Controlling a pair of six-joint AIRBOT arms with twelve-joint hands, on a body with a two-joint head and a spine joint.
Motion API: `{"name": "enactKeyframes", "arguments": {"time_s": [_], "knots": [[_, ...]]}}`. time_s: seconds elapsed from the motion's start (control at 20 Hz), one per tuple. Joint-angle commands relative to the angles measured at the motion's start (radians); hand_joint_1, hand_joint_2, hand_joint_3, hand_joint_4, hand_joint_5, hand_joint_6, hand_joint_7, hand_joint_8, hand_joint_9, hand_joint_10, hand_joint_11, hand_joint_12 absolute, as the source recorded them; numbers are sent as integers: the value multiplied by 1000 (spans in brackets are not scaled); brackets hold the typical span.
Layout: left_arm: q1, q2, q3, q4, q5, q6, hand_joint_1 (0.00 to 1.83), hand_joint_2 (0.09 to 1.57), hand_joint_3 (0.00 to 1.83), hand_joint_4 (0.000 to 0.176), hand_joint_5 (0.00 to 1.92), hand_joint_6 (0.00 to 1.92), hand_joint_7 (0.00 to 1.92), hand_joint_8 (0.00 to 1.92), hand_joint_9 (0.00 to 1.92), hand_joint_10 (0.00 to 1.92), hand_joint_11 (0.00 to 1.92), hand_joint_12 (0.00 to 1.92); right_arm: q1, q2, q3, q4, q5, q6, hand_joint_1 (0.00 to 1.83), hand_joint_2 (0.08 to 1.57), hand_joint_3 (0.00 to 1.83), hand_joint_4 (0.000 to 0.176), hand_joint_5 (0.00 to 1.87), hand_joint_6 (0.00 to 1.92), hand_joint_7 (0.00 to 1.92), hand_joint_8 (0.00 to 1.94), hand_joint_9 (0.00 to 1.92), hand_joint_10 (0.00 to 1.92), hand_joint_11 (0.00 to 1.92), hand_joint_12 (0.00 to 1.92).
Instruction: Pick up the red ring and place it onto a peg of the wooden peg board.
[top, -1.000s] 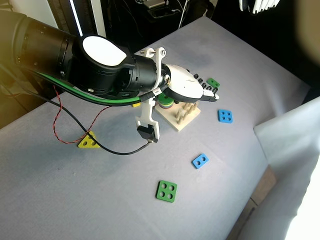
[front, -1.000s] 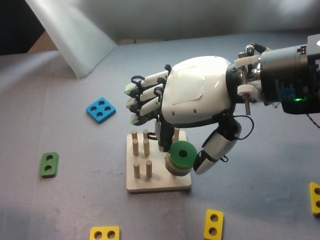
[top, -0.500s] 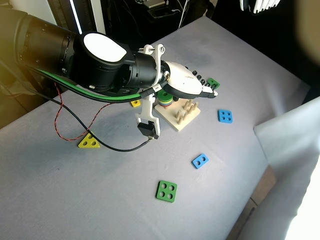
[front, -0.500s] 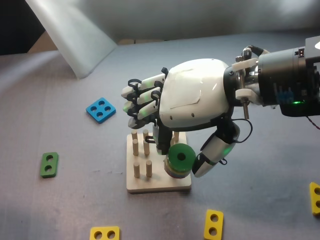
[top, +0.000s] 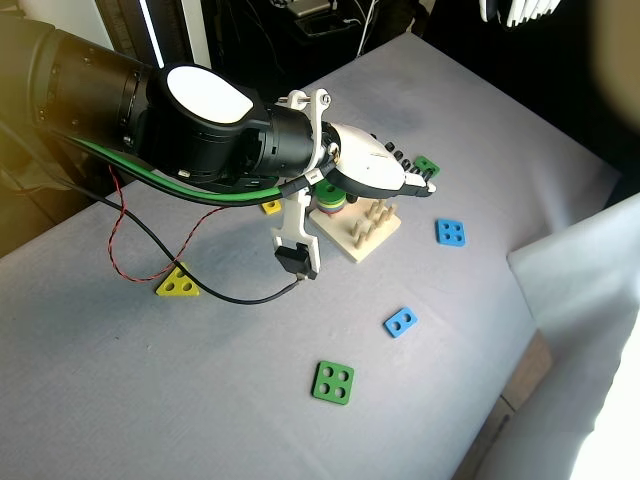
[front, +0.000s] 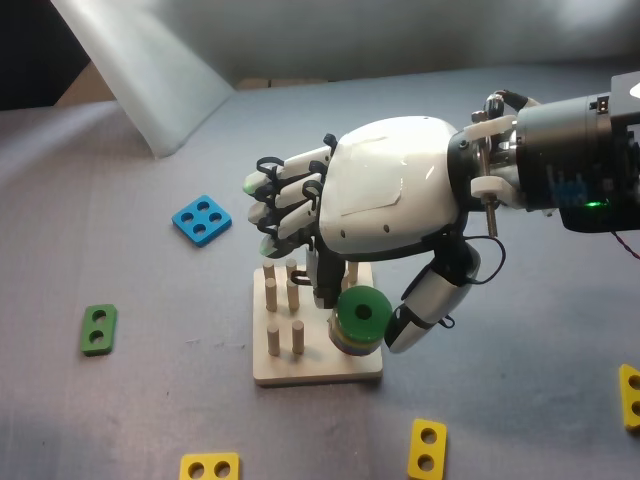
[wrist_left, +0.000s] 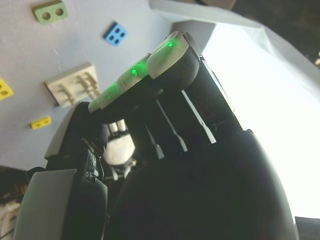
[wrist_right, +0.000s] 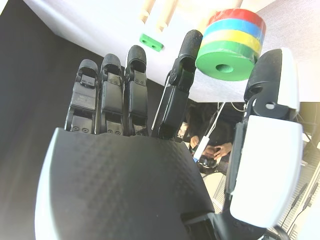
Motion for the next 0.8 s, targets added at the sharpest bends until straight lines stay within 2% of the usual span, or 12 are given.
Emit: {"name": "enactKeyframes", "arguments": {"time_s": [0.0,0.4,0.75], "knots": [[-8,2,5,-36,-7,6,581,1550,0,0,912,1921,1107,1921,1133,1921,1179,1921,6,-4,4,15,-2,-8,1084,1004,0,176,1234,554,405,5,189,9,0,0],[-8,2,6,-36,-7,6,548,1557,0,0,908,1921,1103,1921,1125,1921,1167,1921,6,-4,9,15,-2,-7,1090,994,0,176,1271,486,395,4,186,6,0,0],[-8,4,6,-36,-7,6,547,1556,0,0,914,1921,1109,1921,1133,1921,1178,1921,1,1,8,-3,2,-5,1083,1002,2,176,1240,544,380,5,180,5,0,0]]}}
